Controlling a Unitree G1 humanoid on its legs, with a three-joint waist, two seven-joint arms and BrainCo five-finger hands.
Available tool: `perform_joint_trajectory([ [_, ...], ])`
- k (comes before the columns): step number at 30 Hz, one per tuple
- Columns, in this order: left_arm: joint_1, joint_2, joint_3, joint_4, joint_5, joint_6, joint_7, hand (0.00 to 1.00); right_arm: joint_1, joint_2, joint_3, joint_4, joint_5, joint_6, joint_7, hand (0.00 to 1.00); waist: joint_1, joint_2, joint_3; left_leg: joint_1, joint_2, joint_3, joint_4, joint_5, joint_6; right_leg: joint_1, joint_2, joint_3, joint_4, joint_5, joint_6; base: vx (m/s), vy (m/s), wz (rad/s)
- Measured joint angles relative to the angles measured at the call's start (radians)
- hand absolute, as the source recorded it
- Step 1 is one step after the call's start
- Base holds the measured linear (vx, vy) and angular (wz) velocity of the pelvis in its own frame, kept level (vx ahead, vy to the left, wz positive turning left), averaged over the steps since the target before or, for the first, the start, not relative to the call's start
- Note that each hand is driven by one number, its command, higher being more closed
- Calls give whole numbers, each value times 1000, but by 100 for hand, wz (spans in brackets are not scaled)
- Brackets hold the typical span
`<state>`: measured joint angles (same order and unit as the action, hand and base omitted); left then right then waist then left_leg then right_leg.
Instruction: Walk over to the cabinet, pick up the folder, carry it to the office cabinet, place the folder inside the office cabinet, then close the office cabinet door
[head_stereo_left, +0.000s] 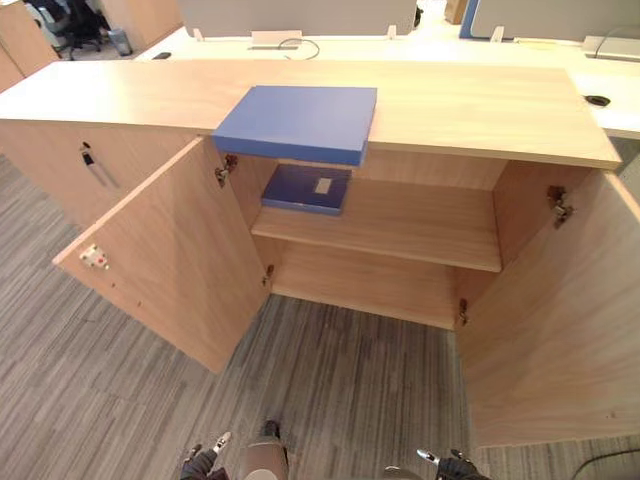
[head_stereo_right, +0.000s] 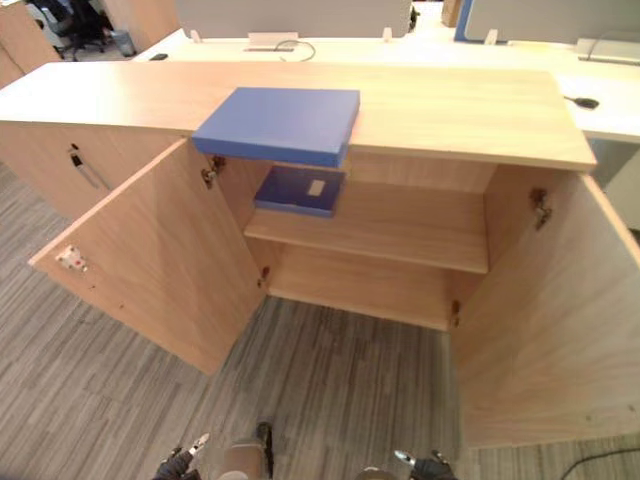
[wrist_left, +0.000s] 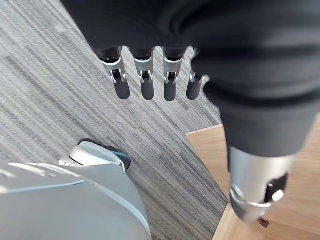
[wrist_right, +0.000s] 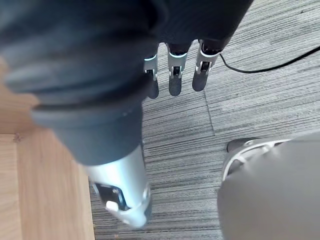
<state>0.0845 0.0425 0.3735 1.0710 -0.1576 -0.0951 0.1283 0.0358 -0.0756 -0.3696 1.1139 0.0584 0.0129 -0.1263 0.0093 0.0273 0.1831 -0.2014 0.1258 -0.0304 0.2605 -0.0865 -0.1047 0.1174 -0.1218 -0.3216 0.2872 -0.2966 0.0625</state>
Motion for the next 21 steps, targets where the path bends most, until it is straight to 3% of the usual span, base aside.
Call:
perform_joint_trajectory([
  [1, 6, 8, -2, 8, -3, 1, -1, 0, 1, 7, 0, 8, 0, 3, 0, 0, 0, -14, 0, 39, -22, 12, -23, 107, -29, 20, -27, 24, -21, 2, 35, 425, 472, -41],
  [2, 10, 36, -25, 21, -2, 2, 0, 0, -4, 24, 0, 25, 0, 5, 5, 0, -4, -51, -17, 45, -56, 31, -26, 89, 0, 28, -65, 27, -60, 38, 82, 411, 462, -37],
  [4, 11, 58, -56, 22, 1, 4, 0, 0, -6, 35, -2, 34, -1, 6, 6, 0, -2, -76, -33, 48, -97, 60, -7, 53, 35, 58, -107, 27, -118, 95, 105, 347, 382, -23],
  [6, 11, 62, -87, 22, 5, 4, 0, 0, -9, 33, -3, 34, -1, 6, 7, 0, -2, -73, -35, 79, -133, 89, -3, 28, 71, 83, -143, 27, -141, 146, 128, 264, 302, -30],
  [8, 15, 61, -118, 20, 5, 3, 0, 0, -10, 32, -5, 36, -5, 9, 8, 0, 1, -55, -47, 124, -164, 121, -16, -2, 100, 85, -188, 32, -116, 187, 140, 213, 283, -43],
  [11, 18, 55, -142, 20, 5, 3, 0, 0, -2, 24, -31, 32, -18, 11, 10, 0, -3, -34, -59, 186, -205, 131, -77, -24, 122, 30, -250, 42, 34, 188, 141, 153, 252, -24],
  [12, 21, 52, -156, 19, 5, 0, -1, 0, 1, 10, -41, 25, -24, 12, 11, 0, -6, -27, -64, 224, -231, 129, -123, -28, 127, -34, -300, 46, 184, 190, 123, 162, 309, 2],
  [13, 22, 49, -170, 19, 4, 0, -2, 0, 4, -2, -41, 19, -31, 13, 14, 0, -12, -26, -64, 265, -259, 123, -160, -27, 135, -88, -358, 40, 345, 200, 28, 131, 254, 13],
  [15, 36, 50, -183, 18, 5, 0, -3, 0, 10, -20, -37, 17, -39, 13, 15, 0, -28, -23, -63, 319, -281, 110, -186, -28, 154, -167, -421, 19, 571, 191, -107, 111, 160, 23],
  [16, 46, 51, -193, 15, 5, 0, -3, 0, 7, -21, -35, 15, -39, 11, 15, 0, -33, -18, -61, 344, -282, 104, -197, -27, 164, -183, -423, -4, 638, 172, -106, 202, 92, 21],
  [17, 52, 52, -208, 0, 5, 0, -4, 0, 1, -22, -23, 11, -40, 11, 15, 0, -41, -12, -56, 381, -267, 95, -212, -26, 169, -211, -393, -44, 671, 112, -62, 173, -14, 17],
  [18, 54, 52, -218, -4, 4, -1, -4, 0, -3, -23, -21, 9, -40, 11, 16, 0, -42, -7, -53, 387, -256, 90, -213, -27, 170, -224, -368, -59, 666, 83, -49, 210, -89, 18],
  [21, 36, 47, -259, -17, -5, -1, -6, 0, -8, -27, -5, -19, -39, 6, 16, 0, -46, 21, -18, 414, -177, 60, -200, -31, 165, -296, -227, -83, 546, -5, -33, 134, -164, 17],
])
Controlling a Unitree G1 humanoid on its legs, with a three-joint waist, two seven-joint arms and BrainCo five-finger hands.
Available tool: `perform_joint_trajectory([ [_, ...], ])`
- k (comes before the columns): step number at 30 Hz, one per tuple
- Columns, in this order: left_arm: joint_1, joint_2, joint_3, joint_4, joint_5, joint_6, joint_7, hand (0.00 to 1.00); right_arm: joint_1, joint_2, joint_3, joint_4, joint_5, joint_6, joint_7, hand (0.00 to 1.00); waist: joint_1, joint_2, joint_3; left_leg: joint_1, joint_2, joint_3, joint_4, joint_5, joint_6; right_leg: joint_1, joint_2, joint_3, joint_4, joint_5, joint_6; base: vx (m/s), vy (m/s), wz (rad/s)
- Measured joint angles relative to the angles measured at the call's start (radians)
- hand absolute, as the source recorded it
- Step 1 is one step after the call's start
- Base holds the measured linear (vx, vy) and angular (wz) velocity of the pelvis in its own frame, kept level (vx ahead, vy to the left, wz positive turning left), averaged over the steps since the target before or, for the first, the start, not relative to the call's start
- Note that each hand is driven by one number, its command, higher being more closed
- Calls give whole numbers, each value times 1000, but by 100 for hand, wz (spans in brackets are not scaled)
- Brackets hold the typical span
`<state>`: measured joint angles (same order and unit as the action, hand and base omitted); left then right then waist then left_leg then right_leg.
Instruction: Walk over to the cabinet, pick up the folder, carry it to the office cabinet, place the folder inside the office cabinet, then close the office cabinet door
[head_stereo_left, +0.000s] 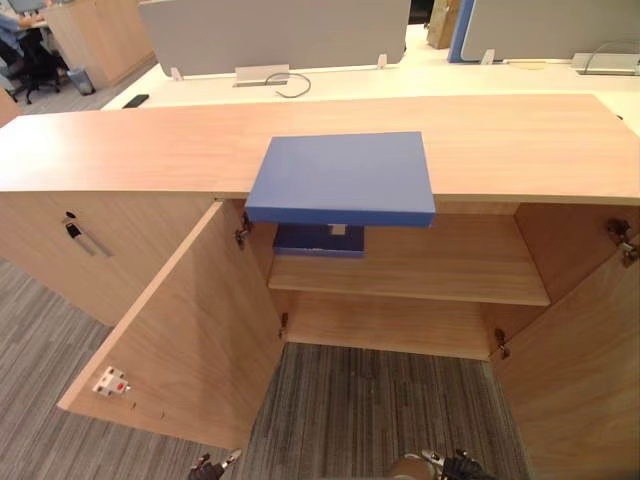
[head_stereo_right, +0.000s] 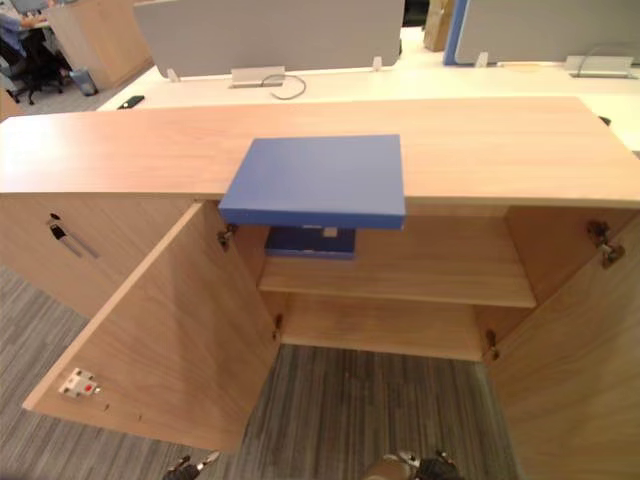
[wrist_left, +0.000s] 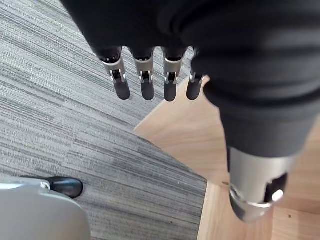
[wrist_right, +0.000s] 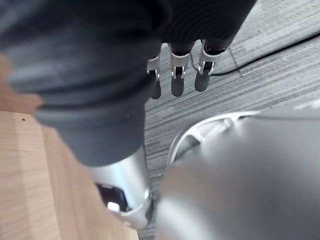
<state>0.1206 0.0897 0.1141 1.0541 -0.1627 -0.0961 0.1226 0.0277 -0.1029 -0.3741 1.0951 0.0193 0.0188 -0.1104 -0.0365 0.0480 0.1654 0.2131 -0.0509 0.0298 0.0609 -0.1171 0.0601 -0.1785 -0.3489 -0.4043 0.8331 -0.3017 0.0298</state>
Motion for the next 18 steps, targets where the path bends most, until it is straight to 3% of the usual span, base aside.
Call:
perform_joint_trajectory([
  [1, 0, 0, -6, -6, -6, -3, -1, 0, 0, -1, 21, -2, 0, -3, 0, 0, -2, 4, 6, 2, 17, -5, 15, -11, -16, -17, 37, 13, -90, 3, 5, 149, -286, 14],
  [2, 0, 10, -15, -7, -10, -11, -2, 0, -2, 1, 47, -1, 0, -3, -2, 0, -3, -15, 11, 14, 19, -9, 35, -35, -44, -23, 73, 38, -249, 59, 10, 110, -266, 9],
  [3, 3, 22, -15, -10, -12, -14, -4, 0, -2, 5, 57, 1, 0, -3, -1, 0, 0, -40, 9, 18, 4, -10, 44, -54, -54, -21, 76, 62, -328, 149, 0, 114, -251, -1],
  [5, -7, -10, -18, -3, -13, -14, -9, 0, -14, -17, 65, 7, -1, -4, 1, 0, 4, 11, 13, 27, 49, -13, 62, -90, -70, -8, 127, 78, -328, 131, -10, 107, -214, -20],
  [6, -7, -13, -19, -3, -12, -18, -11, 0, -16, -19, 65, 8, -1, -4, 2, 0, 4, 15, 10, 21, 57, -14, 65, -88, -71, -6, 138, 78, -340, 131, -11, 85, -198, -23],
  [9, -21, -30, -19, -7, -14, -22, -25, 0, -12, -20, 75, 21, -2, -1, 9, 0, 1, 18, 7, 4, 100, -19, 67, -74, -89, 17, 200, 64, -428, 145, -21, 45, -139, -9],
  [13, -22, -46, -70, -39, -56, -21, -52, 0, 5, -20, 82, 46, -2, 0, 10, 0, 0, 18, -7, -22, 141, -22, 49, -41, -129, 76, 263, 31, -609, 222, -26, 25, -63, 9],
  [18, 65, -23, -230, -318, -264, -18, -120, 0, 6, -21, 82, 47, -2, 0, 19, 0, 1, 20, -16, -37, 143, -22, 7, -7, -148, 121, 292, 12, -761, 315, -33, 61, 18, 8],
])
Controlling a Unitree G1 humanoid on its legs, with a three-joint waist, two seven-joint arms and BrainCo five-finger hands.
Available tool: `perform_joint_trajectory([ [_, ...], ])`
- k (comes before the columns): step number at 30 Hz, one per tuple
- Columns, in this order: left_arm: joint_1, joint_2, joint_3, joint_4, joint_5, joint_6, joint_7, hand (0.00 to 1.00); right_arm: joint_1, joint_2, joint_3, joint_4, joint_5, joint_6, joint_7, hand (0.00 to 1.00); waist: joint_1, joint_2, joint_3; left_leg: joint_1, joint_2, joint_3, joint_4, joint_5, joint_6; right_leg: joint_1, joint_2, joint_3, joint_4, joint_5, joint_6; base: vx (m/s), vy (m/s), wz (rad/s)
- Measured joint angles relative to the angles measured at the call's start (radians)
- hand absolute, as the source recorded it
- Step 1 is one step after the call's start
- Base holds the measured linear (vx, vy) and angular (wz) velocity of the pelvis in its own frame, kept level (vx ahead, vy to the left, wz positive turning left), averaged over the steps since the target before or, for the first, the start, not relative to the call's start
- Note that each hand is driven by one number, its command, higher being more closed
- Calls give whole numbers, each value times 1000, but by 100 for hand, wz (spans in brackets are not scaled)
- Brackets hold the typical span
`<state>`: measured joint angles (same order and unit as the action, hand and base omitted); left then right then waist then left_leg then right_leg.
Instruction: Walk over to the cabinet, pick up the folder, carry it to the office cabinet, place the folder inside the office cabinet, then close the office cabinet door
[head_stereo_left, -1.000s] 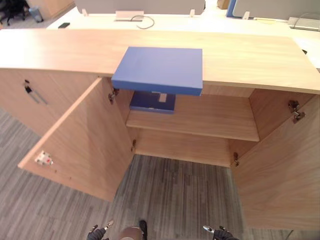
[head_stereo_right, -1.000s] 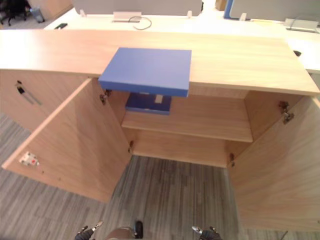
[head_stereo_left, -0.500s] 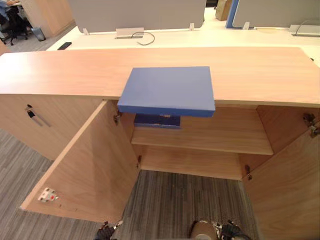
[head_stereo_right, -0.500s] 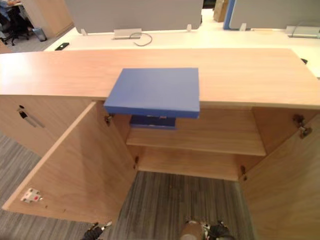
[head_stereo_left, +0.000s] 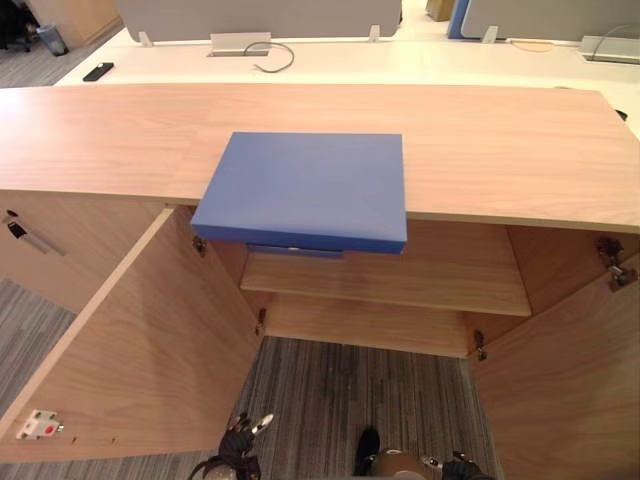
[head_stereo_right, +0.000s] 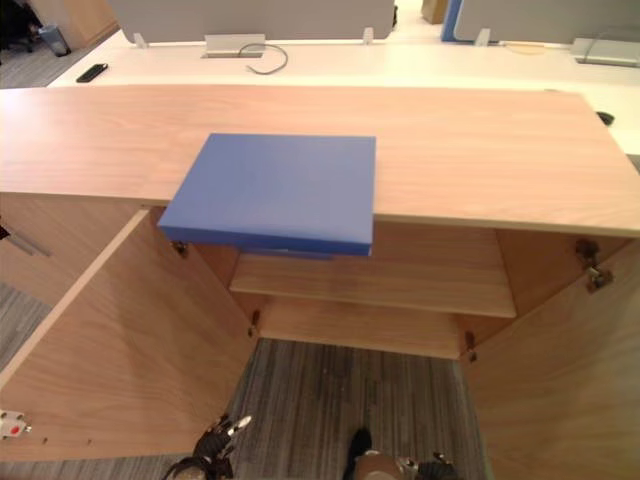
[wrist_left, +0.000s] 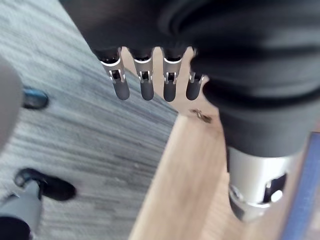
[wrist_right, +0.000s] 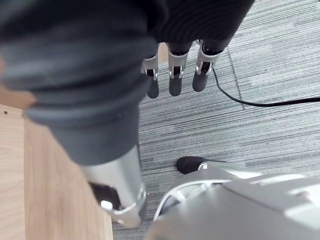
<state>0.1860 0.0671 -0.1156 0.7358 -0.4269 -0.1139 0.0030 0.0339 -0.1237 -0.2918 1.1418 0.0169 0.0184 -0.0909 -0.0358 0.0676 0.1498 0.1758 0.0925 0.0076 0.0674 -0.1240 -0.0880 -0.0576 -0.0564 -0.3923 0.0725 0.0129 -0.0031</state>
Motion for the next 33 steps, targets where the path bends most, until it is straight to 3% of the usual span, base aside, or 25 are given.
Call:
perform_joint_trajectory([
  [5, 124, 47, -114, -444, -287, 2, -90, 0, -4, 0, 10, 3, -34, 1, 15, 0, 5, -1, -37, 2, -2, -2, -32, 13, -2, 41, 18, -11, -105, 52, -7, 70, 60, 5],
  [8, 159, 58, -114, -658, -338, 0, -95, 0, -3, -2, 11, 8, -41, 4, 17, 0, 10, -1, -42, -2, -9, -14, -32, 13, -1, 61, 16, -23, -143, 75, -5, 12, 59, 13],
  [12, 184, 62, -104, -850, -287, -7, -76, 0, -1, -3, 18, 9, -42, 5, 9, 0, 14, -2, -41, -8, -15, -27, -33, 12, 2, 72, 8, -53, -155, 85, -1, -31, 54, 26],
  [15, 191, 60, -68, -974, -103, -42, -17, 0, -1, -4, 20, 8, -41, 5, 0, 0, 19, -3, -40, -18, -15, -41, -33, -1, 21, 74, 6, -74, -156, 94, -1, -71, 56, 24],
  [18, 186, 45, -32, -1022, 158, -80, 112, 0, 2, 0, 49, 1, -40, 4, -21, 0, 27, -8, -38, -18, -9, -48, -33, -33, 33, 74, 13, -78, -158, 110, 0, -119, 72, 6],
  [23, 186, -7, -24, -1022, 440, -82, 325, 0, 45, 19, 59, -27, -37, -7, -65, 0, 28, -35, -41, -19, -20, -47, -27, -34, 33, 75, -2, -72, -162, 116, 9, -82, 53, -1],
  [29, 117, -12, -36, -1021, 691, -70, 454, 0, 75, 18, 98, -39, -38, -9, -96, 0, 27, -38, -50, -19, -10, -37, -28, -37, 27, 71, 9, -67, -162, 116, 5, 32, 33, -4],
  [33, 13, 30, -34, -1010, 912, -43, 531, 0, 66, 18, 99, -37, -41, -9, -105, 0, 25, -37, -66, -21, -2, -13, -31, -45, 23, 51, 22, -38, -162, 114, 1, 68, 42, -22],
])
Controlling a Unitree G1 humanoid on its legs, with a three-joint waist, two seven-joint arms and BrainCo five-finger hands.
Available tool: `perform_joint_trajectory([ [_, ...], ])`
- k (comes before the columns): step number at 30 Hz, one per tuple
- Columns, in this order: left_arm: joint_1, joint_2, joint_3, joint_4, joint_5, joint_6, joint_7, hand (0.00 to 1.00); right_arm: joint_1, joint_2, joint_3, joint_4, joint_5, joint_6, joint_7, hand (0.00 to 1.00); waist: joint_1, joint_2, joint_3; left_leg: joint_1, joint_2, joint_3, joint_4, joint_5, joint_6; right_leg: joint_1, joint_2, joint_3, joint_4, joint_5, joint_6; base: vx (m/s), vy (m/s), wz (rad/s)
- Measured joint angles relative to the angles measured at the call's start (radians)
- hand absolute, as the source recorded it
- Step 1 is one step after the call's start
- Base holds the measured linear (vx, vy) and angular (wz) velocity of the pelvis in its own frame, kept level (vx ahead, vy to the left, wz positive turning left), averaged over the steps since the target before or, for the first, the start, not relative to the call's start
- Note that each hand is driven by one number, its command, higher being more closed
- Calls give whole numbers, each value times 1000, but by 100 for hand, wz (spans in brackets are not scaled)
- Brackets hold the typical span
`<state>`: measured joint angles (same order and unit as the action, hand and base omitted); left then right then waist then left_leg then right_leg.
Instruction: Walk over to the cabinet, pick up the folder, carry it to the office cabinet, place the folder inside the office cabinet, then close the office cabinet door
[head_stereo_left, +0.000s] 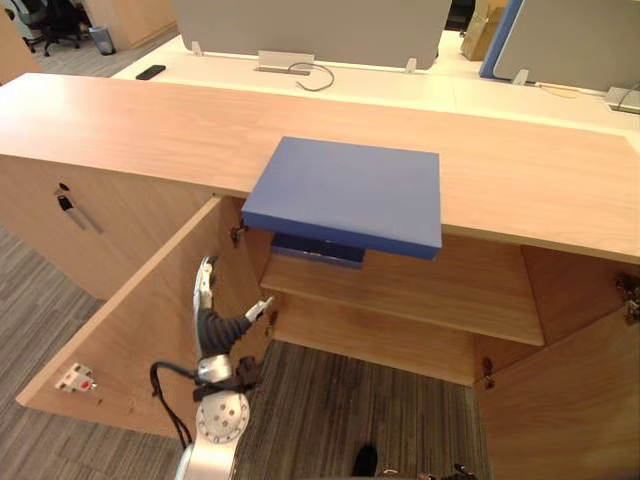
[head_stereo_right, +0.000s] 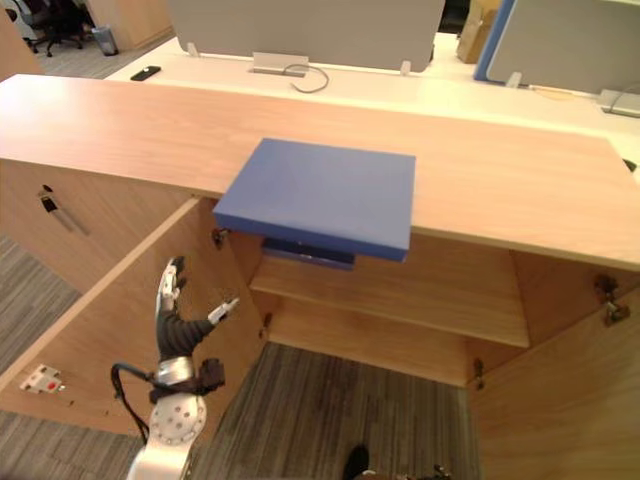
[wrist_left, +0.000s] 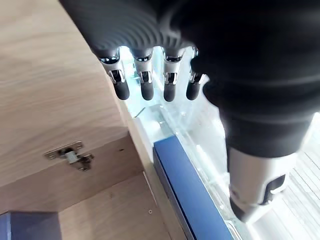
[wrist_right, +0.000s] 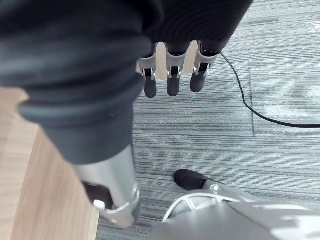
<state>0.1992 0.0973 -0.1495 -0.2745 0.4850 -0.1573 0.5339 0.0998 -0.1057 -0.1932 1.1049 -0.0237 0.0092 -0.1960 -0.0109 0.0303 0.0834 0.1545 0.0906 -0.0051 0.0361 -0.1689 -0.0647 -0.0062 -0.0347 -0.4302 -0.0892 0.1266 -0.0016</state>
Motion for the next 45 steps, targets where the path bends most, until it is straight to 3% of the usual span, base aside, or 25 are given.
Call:
perform_joint_trajectory([
  [2, -90, 11, 6, 67, 154, 62, 77, 0, -9, -2, 8, 15, -8, 0, -4, 0, -11, 1, -17, -7, 0, 4, 1, -2, 2, -11, 1, 5, 3, 0, 0, 93, 54, -11],
  [6, -216, 59, 7, 138, 350, 152, 107, 0, -37, -10, 39, 30, -38, 0, -4, 0, -27, 2, -18, 4, -5, 24, 0, -9, 10, -10, 5, 25, 3, 1, 1, 67, 70, -14],
  [11, -356, 135, -2, 215, 503, 231, 108, 0, -47, -12, 38, 30, -48, 0, -3, 0, -36, 1, -18, 13, -13, 43, 1, -16, 17, -10, 2, 48, 3, 5, 5, 46, 70, -10],
  [14, -406, 178, -25, 256, 558, 255, 106, 0, -63, -11, 38, 31, -66, -1, -2, 0, -46, 2, -18, 20, -18, 53, 1, -21, 20, -10, 1, 64, 2, 8, 8, 27, 49, -17],
  [27, -498, 262, -105, 346, 615, 253, 71, 0, -83, -9, 26, 39, -73, -9, 10, 0, -63, 3, -17, 24, -21, 66, 3, -26, 24, -14, 1, 81, 2, 11, 9, 5, 9, -3],
  [45, -541, 293, -167, 420, 616, 224, 45, 0, -108, -6, 16, 47, -74, -8, 12, 0, -84, 4, -7, 21, -21, 85, 0, -26, 23, -28, 6, 102, 3, 15, 7, -6, -4, -3],
])
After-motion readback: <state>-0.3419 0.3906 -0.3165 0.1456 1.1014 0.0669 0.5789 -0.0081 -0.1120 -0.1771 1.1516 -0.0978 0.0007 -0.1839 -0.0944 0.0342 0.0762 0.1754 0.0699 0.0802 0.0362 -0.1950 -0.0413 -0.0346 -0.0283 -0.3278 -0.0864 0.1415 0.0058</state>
